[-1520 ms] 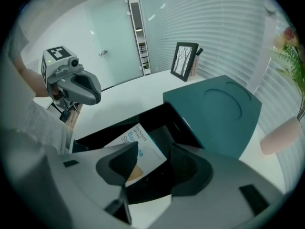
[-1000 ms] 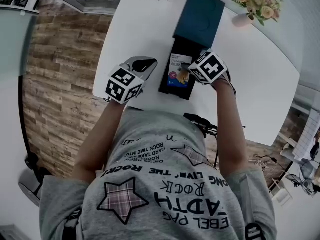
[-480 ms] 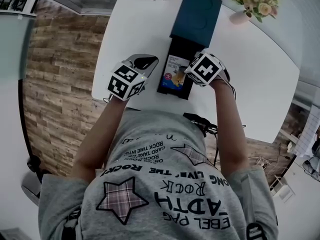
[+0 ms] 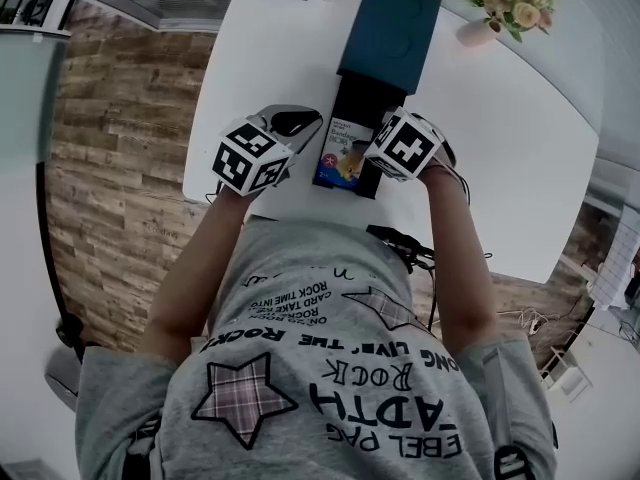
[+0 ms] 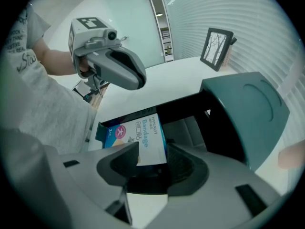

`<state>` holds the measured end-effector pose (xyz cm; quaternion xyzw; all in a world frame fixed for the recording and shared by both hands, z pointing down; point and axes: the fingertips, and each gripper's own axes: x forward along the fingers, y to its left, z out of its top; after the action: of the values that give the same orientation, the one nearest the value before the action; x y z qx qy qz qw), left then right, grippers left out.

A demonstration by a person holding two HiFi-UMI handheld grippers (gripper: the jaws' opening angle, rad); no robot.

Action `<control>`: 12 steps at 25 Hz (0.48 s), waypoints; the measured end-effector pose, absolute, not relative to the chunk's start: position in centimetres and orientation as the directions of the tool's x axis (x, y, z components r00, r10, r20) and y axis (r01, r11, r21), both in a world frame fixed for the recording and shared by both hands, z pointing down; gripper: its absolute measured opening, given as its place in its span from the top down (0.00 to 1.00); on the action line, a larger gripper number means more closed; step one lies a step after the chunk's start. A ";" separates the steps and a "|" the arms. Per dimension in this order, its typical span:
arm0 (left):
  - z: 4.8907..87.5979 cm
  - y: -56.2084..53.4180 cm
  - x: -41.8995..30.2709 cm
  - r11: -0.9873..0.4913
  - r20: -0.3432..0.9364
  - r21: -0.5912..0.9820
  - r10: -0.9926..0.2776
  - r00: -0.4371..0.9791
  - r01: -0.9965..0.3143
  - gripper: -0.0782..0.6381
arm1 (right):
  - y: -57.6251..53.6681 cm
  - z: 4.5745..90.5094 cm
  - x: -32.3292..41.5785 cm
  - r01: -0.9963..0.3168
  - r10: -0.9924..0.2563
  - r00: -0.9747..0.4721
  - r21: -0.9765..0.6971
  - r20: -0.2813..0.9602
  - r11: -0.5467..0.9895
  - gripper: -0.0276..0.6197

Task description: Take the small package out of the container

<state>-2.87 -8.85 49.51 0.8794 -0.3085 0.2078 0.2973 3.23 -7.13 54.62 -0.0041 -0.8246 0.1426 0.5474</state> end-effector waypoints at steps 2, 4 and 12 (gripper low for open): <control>49.4 -8.8 -2.6 -0.642 0.544 0.400 -0.408 0.733 -0.654 0.87 | -7.1 54.0 3.2 -0.154 0.164 -0.412 -0.246 0.896 0.957 0.66; 49.2 -8.8 -2.2 -0.656 0.541 0.400 -0.395 0.743 -0.640 0.87 | -7.0 53.5 3.3 -0.150 0.151 -0.413 -0.231 0.898 0.961 0.66; 48.7 -8.3 -0.8 -0.715 0.505 0.411 -0.337 0.794 -0.565 0.76 | -6.6 50.8 3.2 -0.170 0.085 -0.465 -0.183 0.881 0.968 0.66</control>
<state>-0.76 -8.28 48.66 0.9039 -0.2497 0.2013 0.2831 3.20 -6.57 50.79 0.0253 -0.8470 0.1233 0.5164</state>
